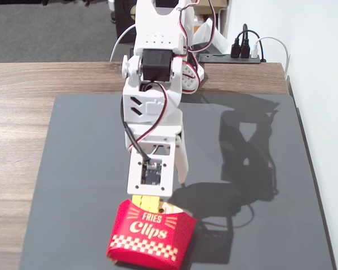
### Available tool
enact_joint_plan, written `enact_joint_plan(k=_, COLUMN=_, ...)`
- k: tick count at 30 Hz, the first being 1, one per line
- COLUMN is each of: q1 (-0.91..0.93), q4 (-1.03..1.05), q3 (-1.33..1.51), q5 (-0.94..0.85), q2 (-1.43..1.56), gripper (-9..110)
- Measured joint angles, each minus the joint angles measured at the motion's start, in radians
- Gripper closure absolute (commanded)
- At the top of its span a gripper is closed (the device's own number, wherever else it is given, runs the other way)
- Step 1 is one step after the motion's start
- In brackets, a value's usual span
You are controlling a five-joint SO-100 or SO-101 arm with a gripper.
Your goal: Grab a fry
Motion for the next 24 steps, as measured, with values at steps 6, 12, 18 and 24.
enact_joint_plan(k=6, q1=0.017, q4=-0.026, q3=0.000, q5=0.000, q2=-0.040, gripper=72)
enact_joint_plan(k=12, q1=0.017, q4=-0.049, q3=0.000, q5=0.000, q2=-0.077, gripper=72)
enact_joint_plan(k=18, q1=0.017, q4=-0.072, q3=0.000, q5=0.000, q2=-0.112, gripper=72)
enact_joint_plan(k=24, q1=0.018, q4=-0.094, q3=0.000, q5=0.005, q2=-0.138, gripper=72)
